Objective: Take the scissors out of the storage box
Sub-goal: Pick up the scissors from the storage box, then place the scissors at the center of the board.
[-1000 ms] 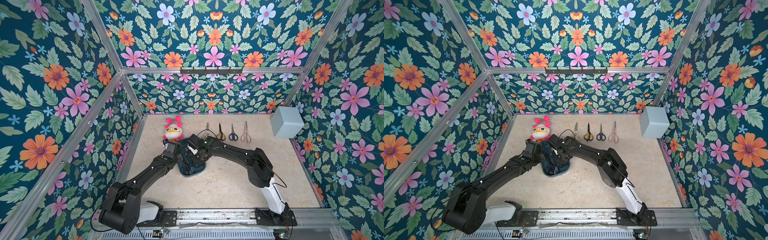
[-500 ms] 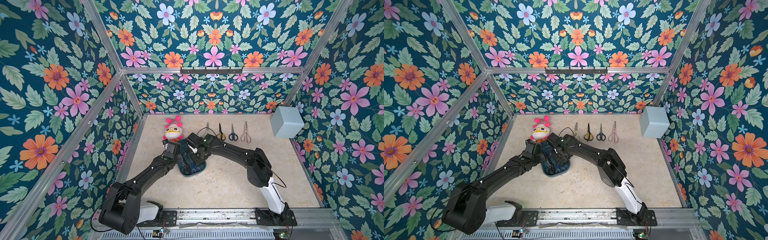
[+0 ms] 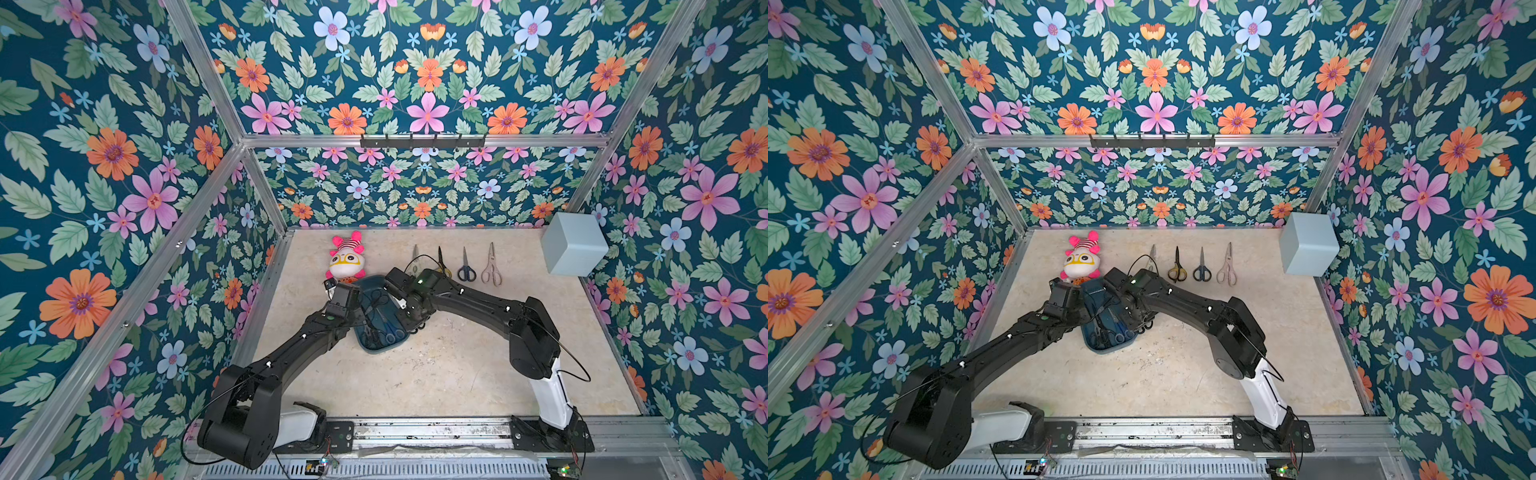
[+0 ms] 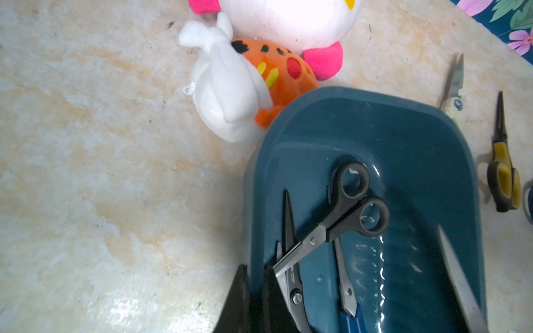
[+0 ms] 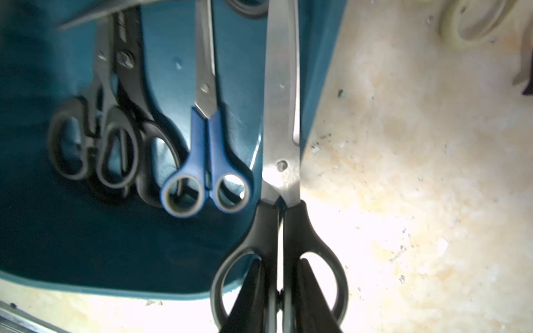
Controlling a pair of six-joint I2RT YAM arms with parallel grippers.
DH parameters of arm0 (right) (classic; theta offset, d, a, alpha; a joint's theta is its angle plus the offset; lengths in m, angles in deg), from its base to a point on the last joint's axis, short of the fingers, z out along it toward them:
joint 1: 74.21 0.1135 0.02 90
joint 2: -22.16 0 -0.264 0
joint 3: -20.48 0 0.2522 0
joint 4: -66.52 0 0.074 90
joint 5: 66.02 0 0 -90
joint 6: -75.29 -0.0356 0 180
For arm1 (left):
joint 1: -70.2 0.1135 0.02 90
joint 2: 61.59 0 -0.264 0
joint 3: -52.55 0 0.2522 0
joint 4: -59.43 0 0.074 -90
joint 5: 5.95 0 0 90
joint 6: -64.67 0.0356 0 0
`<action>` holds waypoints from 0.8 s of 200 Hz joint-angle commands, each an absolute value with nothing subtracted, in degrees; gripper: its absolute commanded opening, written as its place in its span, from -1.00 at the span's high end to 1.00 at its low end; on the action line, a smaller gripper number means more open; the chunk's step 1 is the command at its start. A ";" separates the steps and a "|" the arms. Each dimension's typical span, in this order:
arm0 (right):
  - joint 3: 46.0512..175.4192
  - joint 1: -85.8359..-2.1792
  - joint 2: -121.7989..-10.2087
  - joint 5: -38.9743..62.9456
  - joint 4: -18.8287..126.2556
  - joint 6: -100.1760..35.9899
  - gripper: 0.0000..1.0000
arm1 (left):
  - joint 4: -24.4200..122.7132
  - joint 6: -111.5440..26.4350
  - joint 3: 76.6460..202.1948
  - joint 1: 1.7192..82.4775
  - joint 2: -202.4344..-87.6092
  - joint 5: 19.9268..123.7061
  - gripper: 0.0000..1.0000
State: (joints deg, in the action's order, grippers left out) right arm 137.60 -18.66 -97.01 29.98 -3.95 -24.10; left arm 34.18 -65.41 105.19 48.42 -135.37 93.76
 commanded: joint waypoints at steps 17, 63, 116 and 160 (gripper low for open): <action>133.69 -20.53 -92.90 31.46 -1.67 -26.49 1.00 | 35.13 -64.56 105.44 48.66 -135.51 95.12 1.00; 123.79 -25.96 -85.17 28.79 3.25 -28.92 1.00 | 34.79 -63.10 105.78 48.77 -135.60 95.99 1.00; 107.29 -37.39 -75.04 27.39 8.36 -32.23 1.00 | 34.68 -61.39 105.78 49.25 -135.33 95.79 1.00; 97.51 -45.92 -68.15 27.33 10.04 -31.91 1.00 | 34.46 -60.80 105.82 49.46 -135.11 95.44 1.00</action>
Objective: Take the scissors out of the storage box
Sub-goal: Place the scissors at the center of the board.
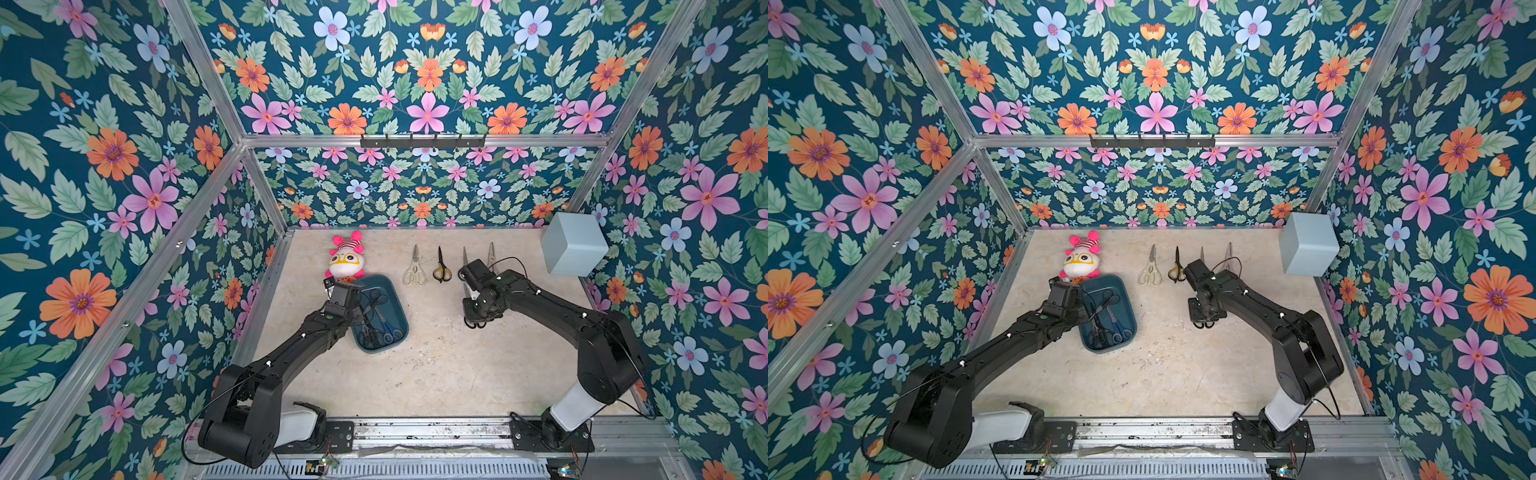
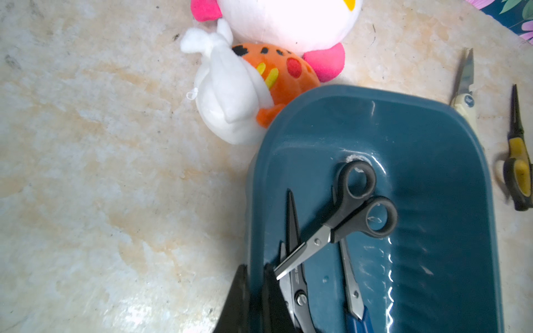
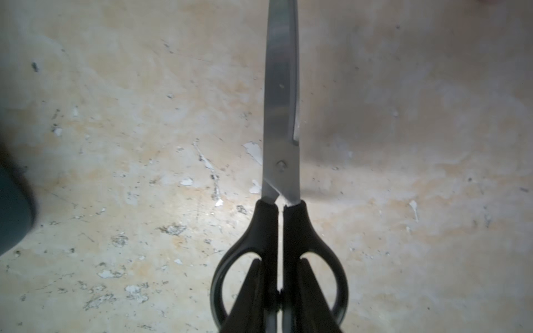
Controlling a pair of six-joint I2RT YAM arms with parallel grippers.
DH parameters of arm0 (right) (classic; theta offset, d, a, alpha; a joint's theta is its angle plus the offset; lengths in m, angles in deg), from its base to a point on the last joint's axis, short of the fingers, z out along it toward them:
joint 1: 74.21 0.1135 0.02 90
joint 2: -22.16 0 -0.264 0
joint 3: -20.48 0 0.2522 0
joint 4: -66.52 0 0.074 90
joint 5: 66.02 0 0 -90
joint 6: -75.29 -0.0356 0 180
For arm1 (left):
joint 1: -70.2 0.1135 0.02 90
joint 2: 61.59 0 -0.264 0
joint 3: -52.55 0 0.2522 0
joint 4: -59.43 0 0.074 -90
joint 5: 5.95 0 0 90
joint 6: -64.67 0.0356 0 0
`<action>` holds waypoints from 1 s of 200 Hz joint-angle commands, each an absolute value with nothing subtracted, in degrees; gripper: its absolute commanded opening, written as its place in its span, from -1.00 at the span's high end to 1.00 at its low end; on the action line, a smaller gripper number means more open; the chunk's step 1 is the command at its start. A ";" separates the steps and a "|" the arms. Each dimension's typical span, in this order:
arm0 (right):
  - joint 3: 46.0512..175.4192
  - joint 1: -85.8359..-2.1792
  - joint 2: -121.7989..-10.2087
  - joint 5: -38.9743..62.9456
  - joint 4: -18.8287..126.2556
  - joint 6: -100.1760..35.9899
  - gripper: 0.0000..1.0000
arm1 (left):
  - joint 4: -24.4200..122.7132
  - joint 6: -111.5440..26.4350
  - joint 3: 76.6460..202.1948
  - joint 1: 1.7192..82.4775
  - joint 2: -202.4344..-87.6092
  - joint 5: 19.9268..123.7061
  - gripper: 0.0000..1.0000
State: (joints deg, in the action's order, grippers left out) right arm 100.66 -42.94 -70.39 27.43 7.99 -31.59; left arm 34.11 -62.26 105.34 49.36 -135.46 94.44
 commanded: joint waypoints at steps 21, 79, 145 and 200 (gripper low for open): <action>94.75 -49.20 -67.07 27.10 10.31 -30.15 1.00 | 34.35 -60.58 105.96 49.54 -135.16 95.36 1.00; 93.01 -53.90 -70.04 27.15 13.00 -25.29 1.00 | 33.80 -60.35 106.48 49.54 -134.99 95.30 1.00; 93.31 -56.49 -75.24 27.45 15.31 -22.44 1.00 | 33.50 -60.06 105.87 49.54 -134.07 95.30 1.00; 92.09 -56.52 -78.26 26.78 16.66 -22.97 1.00 | 33.54 -59.77 105.16 49.54 -133.23 95.38 1.00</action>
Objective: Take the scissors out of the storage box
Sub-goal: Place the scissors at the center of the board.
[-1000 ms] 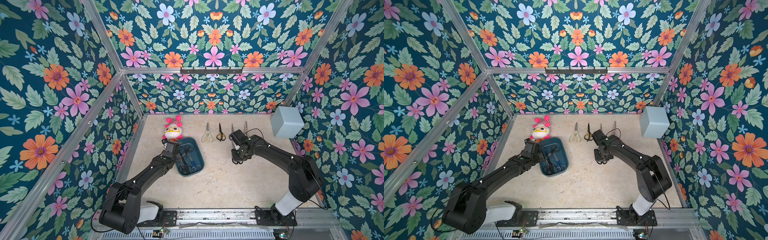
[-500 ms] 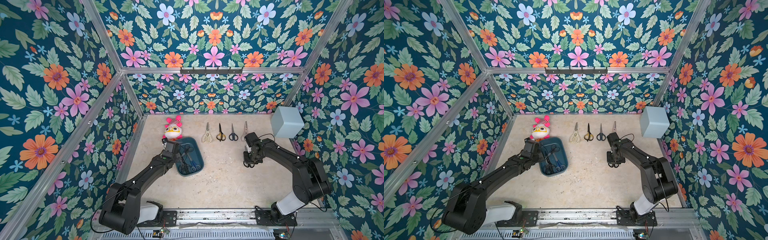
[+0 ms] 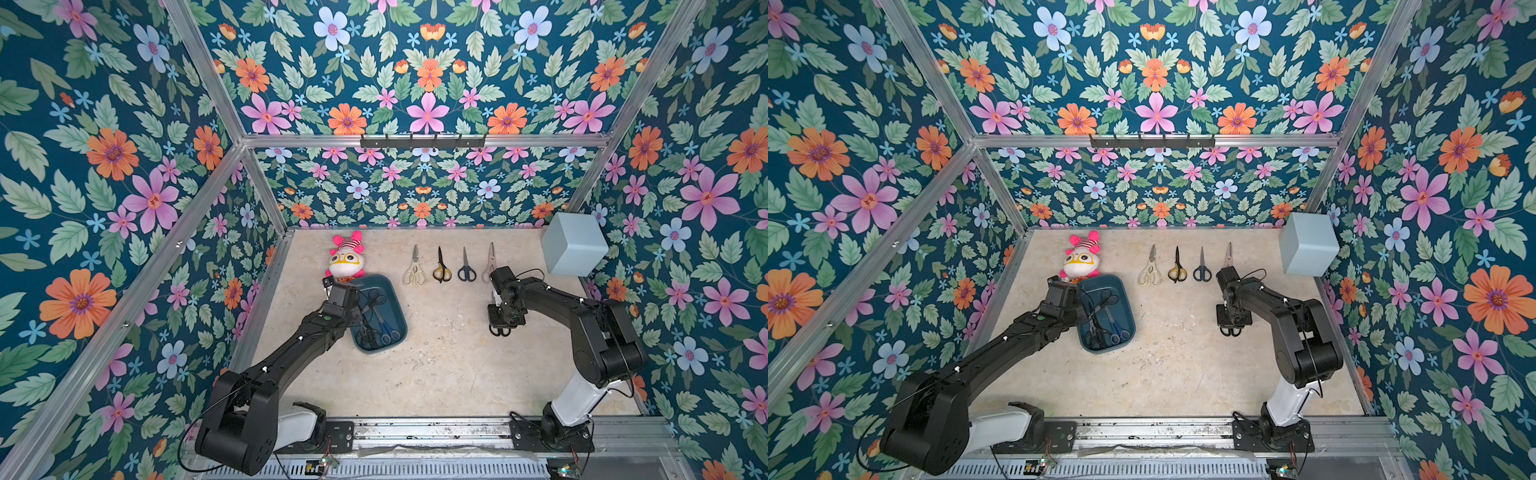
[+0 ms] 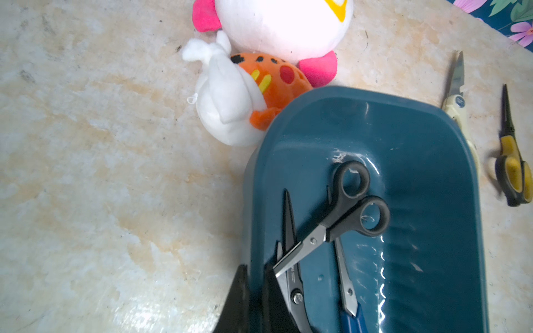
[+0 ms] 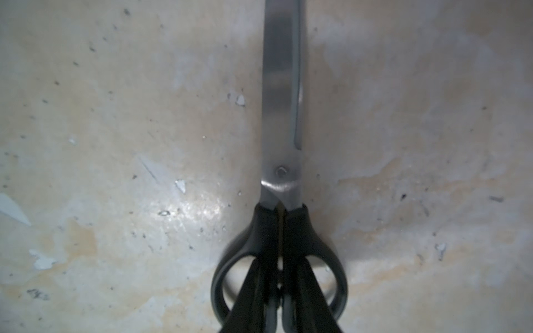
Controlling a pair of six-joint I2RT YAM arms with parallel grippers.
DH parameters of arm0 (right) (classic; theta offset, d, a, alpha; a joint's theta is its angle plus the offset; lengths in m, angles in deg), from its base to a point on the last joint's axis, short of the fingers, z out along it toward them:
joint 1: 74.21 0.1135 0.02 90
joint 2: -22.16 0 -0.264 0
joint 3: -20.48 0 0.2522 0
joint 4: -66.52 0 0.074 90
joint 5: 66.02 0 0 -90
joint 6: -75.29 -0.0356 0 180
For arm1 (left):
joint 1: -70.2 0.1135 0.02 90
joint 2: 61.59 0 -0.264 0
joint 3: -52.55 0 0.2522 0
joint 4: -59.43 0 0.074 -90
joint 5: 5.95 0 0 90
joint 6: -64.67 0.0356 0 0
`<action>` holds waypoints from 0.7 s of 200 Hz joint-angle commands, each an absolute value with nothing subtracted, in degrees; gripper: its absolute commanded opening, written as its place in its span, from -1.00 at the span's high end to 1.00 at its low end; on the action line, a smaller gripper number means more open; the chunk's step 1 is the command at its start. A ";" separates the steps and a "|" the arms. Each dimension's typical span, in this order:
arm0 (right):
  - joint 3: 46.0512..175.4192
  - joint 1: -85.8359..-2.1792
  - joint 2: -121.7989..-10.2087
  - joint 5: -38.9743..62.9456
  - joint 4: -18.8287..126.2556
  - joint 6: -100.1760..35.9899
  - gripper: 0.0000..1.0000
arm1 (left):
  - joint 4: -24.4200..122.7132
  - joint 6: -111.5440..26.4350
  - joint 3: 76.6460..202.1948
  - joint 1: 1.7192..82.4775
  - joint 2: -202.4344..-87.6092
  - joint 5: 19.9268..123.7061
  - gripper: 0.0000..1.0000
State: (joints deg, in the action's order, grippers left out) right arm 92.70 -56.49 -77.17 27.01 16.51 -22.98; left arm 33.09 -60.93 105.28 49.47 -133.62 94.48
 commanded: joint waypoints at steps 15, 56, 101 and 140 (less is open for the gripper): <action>91.96 -56.51 -78.38 26.80 16.73 -23.07 0.86 | 33.54 -59.62 105.08 49.54 -133.14 95.38 1.00; 93.95 -56.50 -76.48 26.72 15.45 -23.45 0.37 | 33.51 -59.03 105.06 49.54 -132.92 95.42 1.00; 100.41 -55.90 -73.29 25.05 12.65 -25.27 0.19 | 33.10 -58.46 105.02 49.59 -132.55 95.81 1.00; 107.18 -48.18 -72.07 22.91 13.93 -26.66 0.17 | 33.18 -56.46 105.22 49.55 -132.68 95.30 1.00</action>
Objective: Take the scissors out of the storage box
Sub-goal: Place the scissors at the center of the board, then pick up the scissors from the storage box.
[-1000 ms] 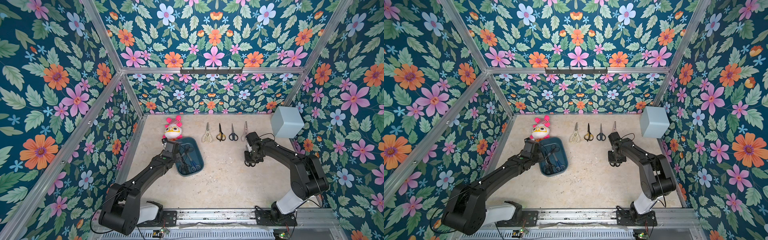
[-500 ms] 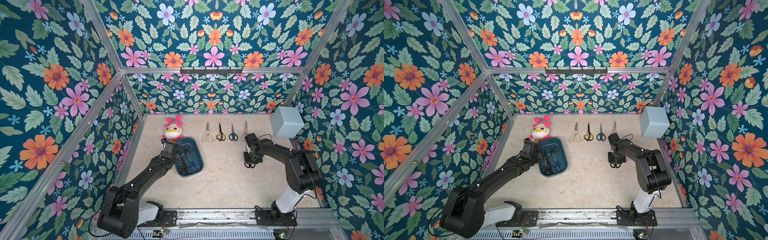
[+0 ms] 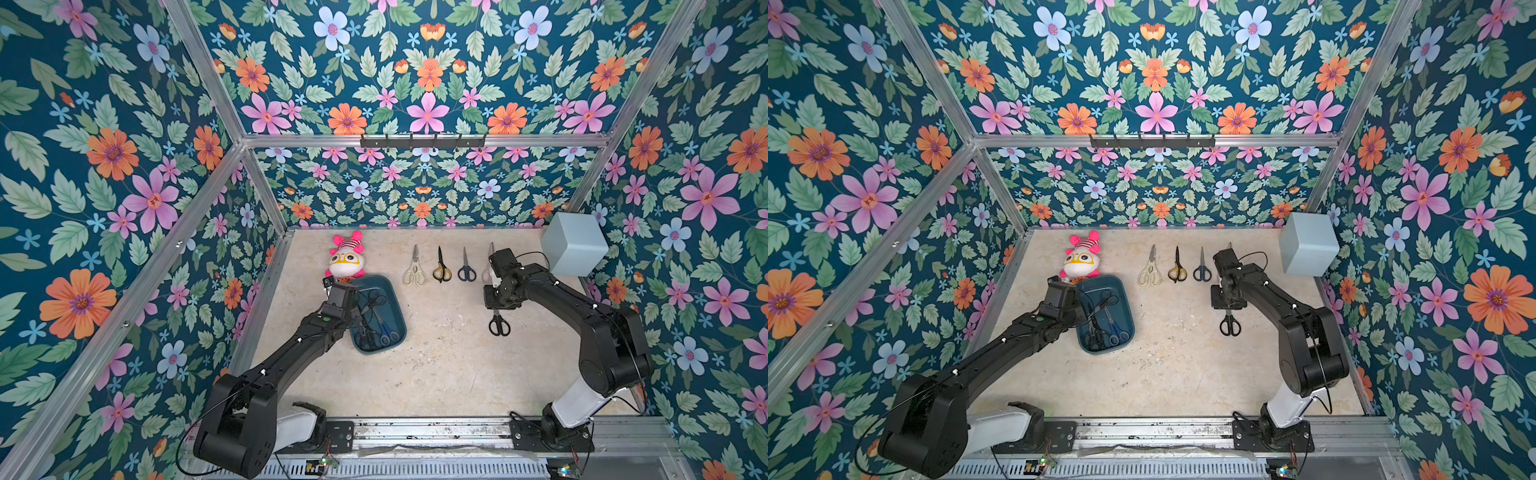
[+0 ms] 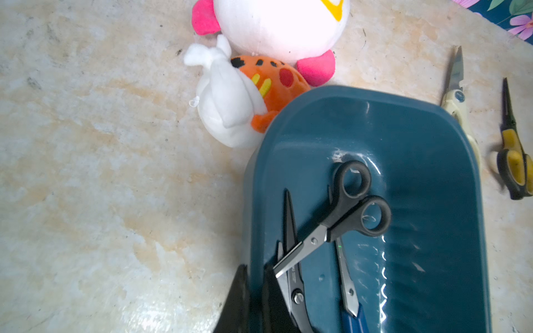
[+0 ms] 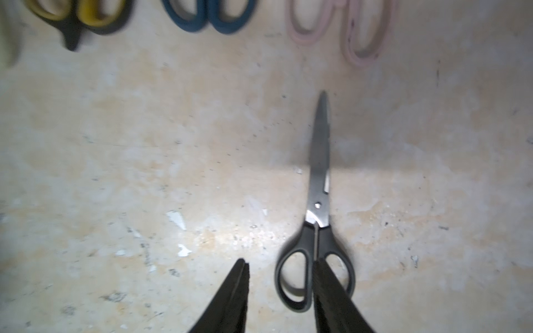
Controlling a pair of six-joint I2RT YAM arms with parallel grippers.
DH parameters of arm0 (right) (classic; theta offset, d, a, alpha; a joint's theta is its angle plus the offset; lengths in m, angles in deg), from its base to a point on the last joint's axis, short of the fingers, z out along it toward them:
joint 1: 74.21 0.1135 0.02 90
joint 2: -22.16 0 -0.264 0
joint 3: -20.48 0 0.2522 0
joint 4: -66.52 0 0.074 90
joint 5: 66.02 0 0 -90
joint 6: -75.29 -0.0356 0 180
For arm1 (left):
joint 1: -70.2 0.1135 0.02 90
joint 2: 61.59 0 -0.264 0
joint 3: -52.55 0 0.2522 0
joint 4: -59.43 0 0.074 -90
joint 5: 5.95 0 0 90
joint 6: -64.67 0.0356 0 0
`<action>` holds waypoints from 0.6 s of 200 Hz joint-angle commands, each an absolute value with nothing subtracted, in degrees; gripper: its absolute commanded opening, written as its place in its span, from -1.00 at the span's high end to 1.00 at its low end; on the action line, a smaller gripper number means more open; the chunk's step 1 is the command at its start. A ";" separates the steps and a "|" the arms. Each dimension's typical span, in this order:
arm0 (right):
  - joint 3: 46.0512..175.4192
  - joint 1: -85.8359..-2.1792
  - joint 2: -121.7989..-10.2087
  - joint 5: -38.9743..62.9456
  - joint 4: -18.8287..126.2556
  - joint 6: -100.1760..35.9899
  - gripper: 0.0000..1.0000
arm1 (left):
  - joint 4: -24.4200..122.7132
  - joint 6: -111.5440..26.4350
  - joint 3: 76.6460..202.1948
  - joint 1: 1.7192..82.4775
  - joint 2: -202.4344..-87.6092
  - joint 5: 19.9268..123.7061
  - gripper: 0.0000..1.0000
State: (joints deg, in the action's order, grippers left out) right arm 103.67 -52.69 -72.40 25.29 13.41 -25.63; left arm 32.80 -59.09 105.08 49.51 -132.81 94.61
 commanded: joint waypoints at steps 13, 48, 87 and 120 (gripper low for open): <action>110.23 -44.78 -74.62 21.31 15.10 -27.03 0.18 | 32.80 -55.09 105.73 49.63 -132.79 95.21 1.00; 118.63 -37.49 -80.72 14.44 20.61 -29.09 0.24 | 32.49 -53.77 106.31 49.60 -133.25 93.25 1.00; 128.91 -31.09 -90.04 11.35 21.35 -29.17 0.34 | 32.70 -54.70 105.96 49.59 -133.43 92.65 1.00; 135.58 -26.51 -96.88 11.69 16.48 -28.72 0.39 | 32.32 -56.54 105.69 49.63 -132.67 93.80 1.00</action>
State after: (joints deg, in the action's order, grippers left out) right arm 132.33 -29.09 -93.91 12.52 20.10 -28.60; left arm 31.95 -55.27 105.89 49.55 -133.32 92.91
